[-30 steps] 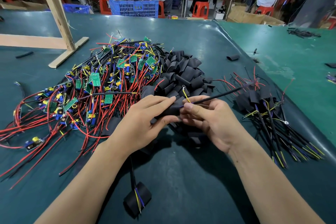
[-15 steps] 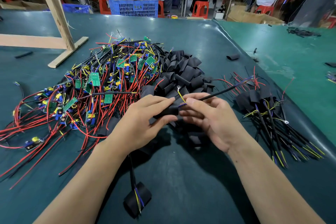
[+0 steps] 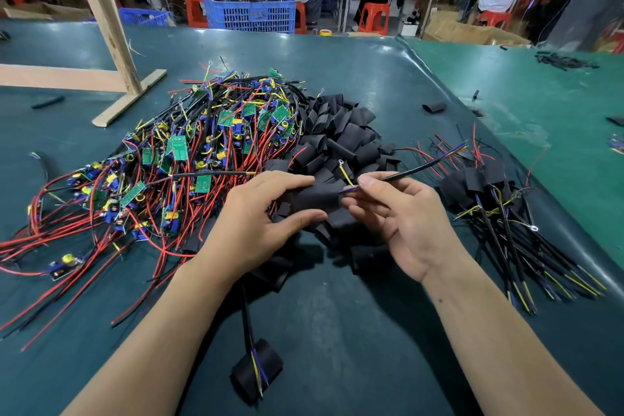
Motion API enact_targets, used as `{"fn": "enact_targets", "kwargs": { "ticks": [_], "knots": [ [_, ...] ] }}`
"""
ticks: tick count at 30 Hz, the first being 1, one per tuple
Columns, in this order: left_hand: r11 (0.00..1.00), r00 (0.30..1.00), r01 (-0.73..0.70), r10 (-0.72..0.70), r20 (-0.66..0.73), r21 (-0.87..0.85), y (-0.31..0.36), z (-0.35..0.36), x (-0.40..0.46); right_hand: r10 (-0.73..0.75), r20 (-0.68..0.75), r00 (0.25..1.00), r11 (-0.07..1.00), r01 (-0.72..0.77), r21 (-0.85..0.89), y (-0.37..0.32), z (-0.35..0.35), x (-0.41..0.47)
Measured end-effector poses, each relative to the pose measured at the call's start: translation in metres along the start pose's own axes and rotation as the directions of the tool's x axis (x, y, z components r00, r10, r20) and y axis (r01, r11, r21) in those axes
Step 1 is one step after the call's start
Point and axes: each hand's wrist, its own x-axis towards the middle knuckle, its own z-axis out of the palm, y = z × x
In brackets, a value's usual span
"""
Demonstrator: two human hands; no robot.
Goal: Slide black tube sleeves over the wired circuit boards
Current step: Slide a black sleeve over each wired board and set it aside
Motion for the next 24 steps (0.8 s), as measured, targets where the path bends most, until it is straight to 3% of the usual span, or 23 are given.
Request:
{"fn": "enact_targets", "kwargs": {
  "ticks": [5,14,19,21,24],
  "knots": [
    [0.994,0.997,0.044,-0.05,-0.058,-0.1,0.003,-0.001,-0.001,0.01,-0.003,1.0,1.0,-0.01,0.025,0.001,0.001,0.0],
    [0.998,0.997,0.005,-0.009,-0.071,-0.057,0.004,-0.002,0.0,0.049,0.041,0.998,0.999,-0.049,-0.003,0.003,0.001,0.0],
    [0.996,0.998,-0.054,0.051,-0.037,-0.072,0.004,-0.001,-0.001,0.195,0.203,0.96,0.959,-0.144,-0.243,0.009,0.002,-0.004],
    [0.993,0.993,-0.114,0.115,-0.039,0.012,0.003,-0.001,0.001,0.149,0.171,0.974,0.958,-0.099,-0.27,0.008,0.003,-0.004],
    [0.974,0.961,-0.159,0.19,-0.201,0.161,0.0,-0.003,0.003,-0.023,0.029,0.999,0.99,0.027,-0.139,-0.002,-0.001,0.002]
  ]
}}
